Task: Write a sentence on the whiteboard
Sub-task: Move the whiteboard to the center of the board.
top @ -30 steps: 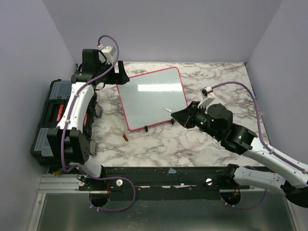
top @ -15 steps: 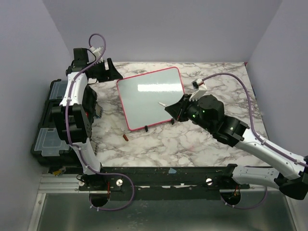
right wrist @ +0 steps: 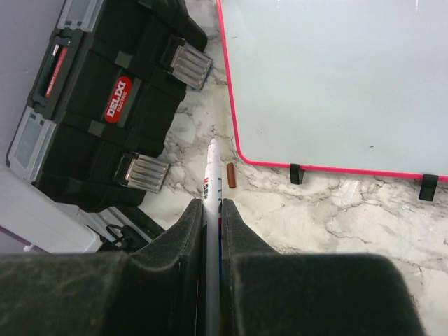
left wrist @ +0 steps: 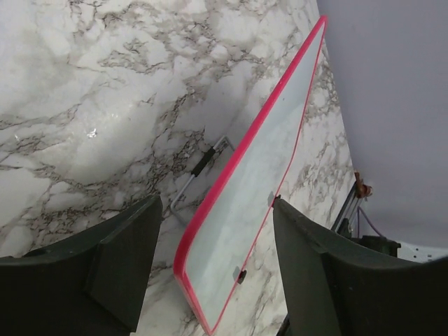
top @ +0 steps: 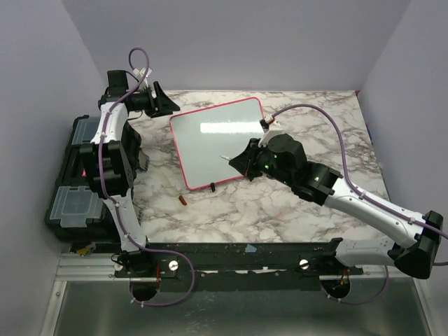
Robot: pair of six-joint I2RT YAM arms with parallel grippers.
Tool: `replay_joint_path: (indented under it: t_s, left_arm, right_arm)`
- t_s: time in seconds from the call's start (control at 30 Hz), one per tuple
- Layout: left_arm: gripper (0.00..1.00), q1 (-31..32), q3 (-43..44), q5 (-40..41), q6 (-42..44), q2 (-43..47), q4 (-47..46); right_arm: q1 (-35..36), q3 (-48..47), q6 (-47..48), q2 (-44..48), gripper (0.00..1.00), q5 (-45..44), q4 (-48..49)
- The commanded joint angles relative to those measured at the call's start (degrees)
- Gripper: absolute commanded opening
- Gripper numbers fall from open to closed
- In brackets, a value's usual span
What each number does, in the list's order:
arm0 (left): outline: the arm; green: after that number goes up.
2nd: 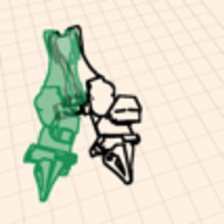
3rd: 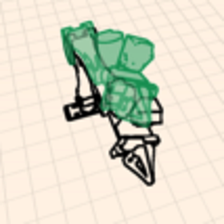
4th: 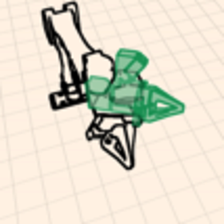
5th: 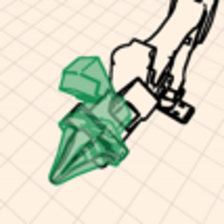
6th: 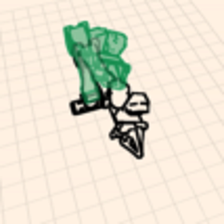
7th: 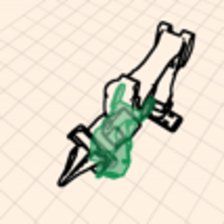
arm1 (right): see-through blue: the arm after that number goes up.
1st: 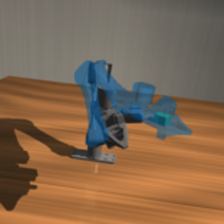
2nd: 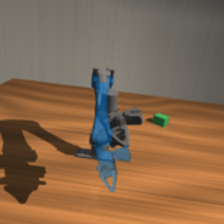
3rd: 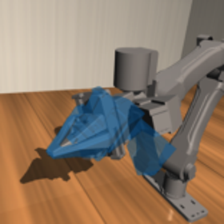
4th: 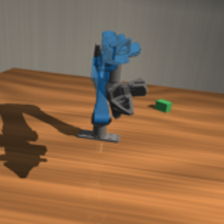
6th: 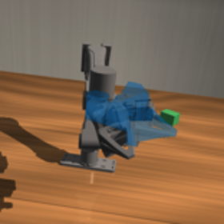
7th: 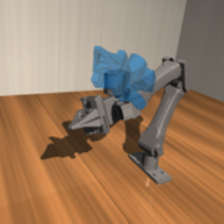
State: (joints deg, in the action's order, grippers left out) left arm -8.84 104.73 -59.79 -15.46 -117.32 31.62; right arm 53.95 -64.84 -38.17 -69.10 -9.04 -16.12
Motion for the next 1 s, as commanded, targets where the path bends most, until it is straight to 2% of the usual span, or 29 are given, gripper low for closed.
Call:
replay_joint_path:
  t_s: [0.0,0.37,0.97]
  left_arm:
    - [0.63,1.09,5.13,-5.93,0.02,-3.91,1.77]
    - [0.56,4.07,7.06,-9.99,1.43,-8.6,3.2]
    - [0.26,4.62,5.62,-12.24,2.19,-8.3,2.45]
  right_arm:
    - [0.24,-2.65,0.96,-1.13,0.01,2.3,1.52]
    - [0.19,-9.16,4.51,-7.39,0.01,1.84,-0.13]
    - [0.2,-20.65,6.79,-21.62,0.01,-0.53,-1.88]
